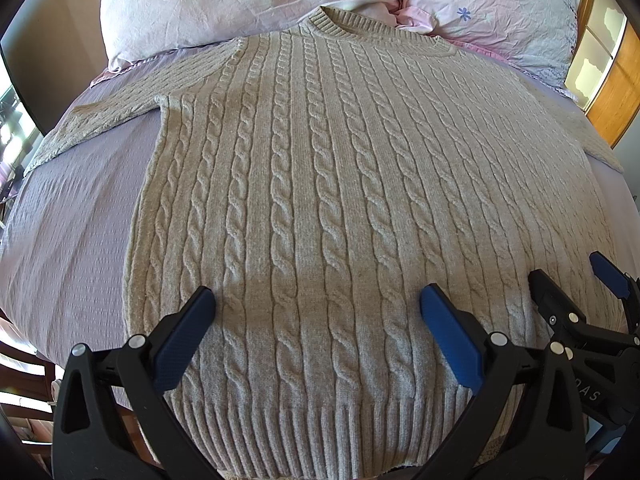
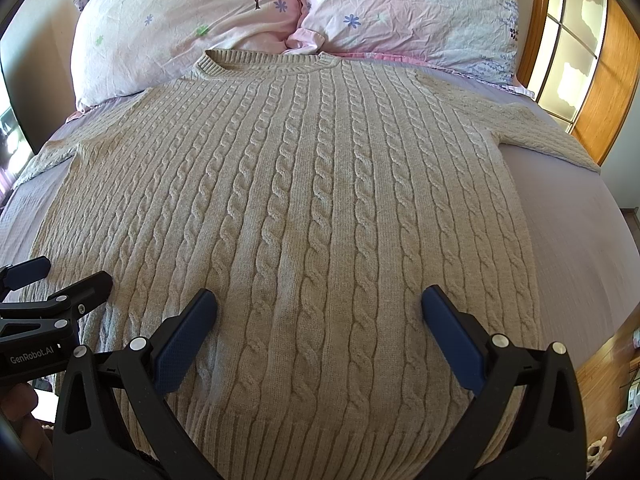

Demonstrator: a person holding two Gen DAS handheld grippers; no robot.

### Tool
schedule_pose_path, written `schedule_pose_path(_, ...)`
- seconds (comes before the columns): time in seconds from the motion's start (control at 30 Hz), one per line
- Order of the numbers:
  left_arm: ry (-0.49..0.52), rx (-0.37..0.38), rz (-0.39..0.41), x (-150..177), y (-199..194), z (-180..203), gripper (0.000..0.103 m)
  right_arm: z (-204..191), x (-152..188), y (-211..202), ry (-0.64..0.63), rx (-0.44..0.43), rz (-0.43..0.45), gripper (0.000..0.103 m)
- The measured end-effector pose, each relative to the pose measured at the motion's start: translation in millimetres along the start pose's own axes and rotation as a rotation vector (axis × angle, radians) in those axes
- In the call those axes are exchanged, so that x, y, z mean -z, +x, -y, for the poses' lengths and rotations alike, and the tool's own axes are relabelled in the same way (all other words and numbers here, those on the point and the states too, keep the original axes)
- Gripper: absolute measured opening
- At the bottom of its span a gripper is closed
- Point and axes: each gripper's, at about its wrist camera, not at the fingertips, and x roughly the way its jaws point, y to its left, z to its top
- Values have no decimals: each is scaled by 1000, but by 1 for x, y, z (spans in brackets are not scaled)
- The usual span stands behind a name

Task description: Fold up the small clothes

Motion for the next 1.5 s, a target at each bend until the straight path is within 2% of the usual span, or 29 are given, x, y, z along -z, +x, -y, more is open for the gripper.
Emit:
schedule_pose_path(1.33, 0, 0, -12, -5, 1, 0, 101, 1, 0, -2, -6, -4, 8, 102)
schedule_pose_path(1.43, 11, 0, -23, -5, 1, 2, 101, 3, 3, -4, -39, -27, 47, 102)
schedule_pose_path(1.5, 20, 5, -21, -6, 2, 1, 101, 8, 0, -2, -115, -103, 67, 102)
